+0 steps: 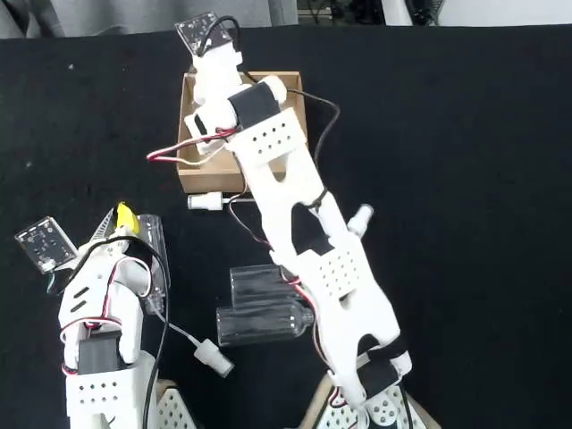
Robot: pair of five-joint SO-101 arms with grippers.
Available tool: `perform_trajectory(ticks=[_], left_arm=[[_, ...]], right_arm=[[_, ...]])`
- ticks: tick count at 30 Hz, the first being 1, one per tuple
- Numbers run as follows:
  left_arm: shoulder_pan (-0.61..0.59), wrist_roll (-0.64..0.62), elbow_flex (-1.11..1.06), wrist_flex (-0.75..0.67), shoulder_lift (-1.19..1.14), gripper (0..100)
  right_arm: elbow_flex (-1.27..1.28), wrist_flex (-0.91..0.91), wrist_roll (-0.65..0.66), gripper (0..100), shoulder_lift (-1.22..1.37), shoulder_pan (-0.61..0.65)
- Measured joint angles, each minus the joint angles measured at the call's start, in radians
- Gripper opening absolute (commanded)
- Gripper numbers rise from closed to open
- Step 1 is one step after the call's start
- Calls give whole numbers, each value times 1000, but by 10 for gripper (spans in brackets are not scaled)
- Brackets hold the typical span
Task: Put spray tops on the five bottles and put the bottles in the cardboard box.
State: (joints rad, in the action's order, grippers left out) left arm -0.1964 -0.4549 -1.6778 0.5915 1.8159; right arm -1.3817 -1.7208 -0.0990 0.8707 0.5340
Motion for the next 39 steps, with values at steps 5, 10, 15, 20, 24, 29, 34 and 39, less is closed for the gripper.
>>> perform_trajectory(ticks=[5,10,15,20,24,29,34,39], left_arm=[[0,0,0,0,0,30],[0,0,0,0,0,30],[0,0,0,0,0,30],[0,0,0,0,0,30],[0,0,0,0,0,30],[0,0,0,0,0,30],[0,0,0,0,0,30],[0,0,0,0,0,30]], right_arm=[[-15,-11,0,319,0,0],[-15,-11,0,319,0,0],[40,-12,0,320,-11,2],[224,-12,0,319,-112,6],[350,-12,-35,320,-209,6],[456,-12,-160,319,-302,25],[559,-12,-330,319,-382,75],[658,-12,-523,319,-462,124]])
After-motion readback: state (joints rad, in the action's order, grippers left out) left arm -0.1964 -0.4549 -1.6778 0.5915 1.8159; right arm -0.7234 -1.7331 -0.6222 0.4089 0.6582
